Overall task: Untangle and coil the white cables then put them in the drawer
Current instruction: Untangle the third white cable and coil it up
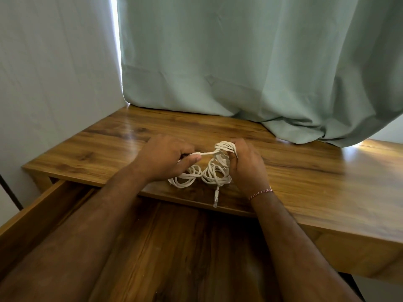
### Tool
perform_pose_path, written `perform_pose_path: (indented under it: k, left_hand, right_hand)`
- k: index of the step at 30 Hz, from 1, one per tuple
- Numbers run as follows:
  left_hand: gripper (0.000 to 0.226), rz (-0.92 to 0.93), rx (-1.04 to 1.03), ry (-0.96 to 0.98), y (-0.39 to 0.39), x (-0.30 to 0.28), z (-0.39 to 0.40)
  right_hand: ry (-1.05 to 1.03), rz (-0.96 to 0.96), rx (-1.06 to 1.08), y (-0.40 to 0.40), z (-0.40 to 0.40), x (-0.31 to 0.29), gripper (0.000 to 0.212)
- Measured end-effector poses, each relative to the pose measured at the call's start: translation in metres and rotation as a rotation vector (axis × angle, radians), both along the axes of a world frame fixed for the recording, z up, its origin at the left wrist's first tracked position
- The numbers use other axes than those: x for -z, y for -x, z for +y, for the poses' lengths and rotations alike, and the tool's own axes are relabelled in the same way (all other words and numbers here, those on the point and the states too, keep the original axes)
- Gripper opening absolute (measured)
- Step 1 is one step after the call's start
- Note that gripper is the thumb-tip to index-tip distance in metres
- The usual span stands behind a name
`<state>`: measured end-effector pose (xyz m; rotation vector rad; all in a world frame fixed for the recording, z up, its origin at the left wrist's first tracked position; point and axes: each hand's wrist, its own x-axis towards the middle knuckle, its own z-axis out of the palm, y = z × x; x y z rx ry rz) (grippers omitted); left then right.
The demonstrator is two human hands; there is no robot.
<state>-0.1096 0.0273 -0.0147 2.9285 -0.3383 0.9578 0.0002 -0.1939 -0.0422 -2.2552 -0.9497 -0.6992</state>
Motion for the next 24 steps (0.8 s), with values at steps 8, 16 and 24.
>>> perform_pose_path:
  k: [8,16,24]
  left_hand:
    - [0.039,0.018,0.087,0.16,0.015,-0.014,0.022]
    - [0.027,-0.135,0.021,1.052,0.001,-0.003,0.026]
    - [0.024,-0.251,-0.052,1.296,-0.018,0.005,-0.02]
  right_hand:
    - [0.101,-0.093,-0.011,-0.012,-0.012,-0.012,0.008]
    - [-0.022,0.036,-0.272,0.026,0.021,-0.009,0.01]
    - [-0.246,0.087,-0.411,0.049,0.042,0.004,0.021]
